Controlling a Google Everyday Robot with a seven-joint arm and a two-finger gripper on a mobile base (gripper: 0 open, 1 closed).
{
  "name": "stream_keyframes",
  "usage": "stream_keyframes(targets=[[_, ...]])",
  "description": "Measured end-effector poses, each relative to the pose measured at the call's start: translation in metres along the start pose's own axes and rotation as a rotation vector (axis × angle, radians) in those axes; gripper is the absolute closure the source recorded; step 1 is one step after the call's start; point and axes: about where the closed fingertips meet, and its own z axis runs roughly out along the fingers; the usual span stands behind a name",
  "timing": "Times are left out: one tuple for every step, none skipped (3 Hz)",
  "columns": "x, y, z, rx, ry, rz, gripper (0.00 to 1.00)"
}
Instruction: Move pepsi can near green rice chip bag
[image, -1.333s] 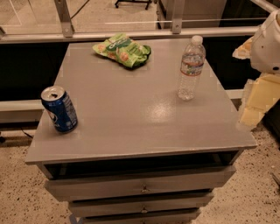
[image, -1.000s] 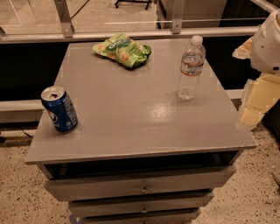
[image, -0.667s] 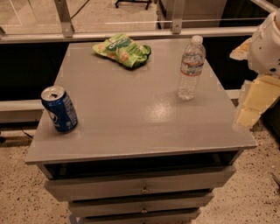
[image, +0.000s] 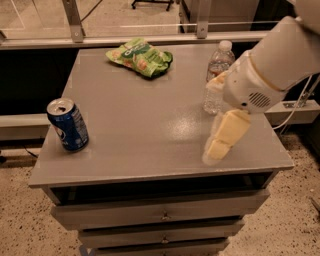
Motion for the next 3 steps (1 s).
stream_keyframes(targets=[[-0.050,0.011,0.047,-0.058,-0.172,-0.007,0.00],[-0.111,0.023,0.074,-0.077,-0.331,0.012,0.00],[-0.111,0.023,0.074,-0.078,-0.328,0.011,0.00]])
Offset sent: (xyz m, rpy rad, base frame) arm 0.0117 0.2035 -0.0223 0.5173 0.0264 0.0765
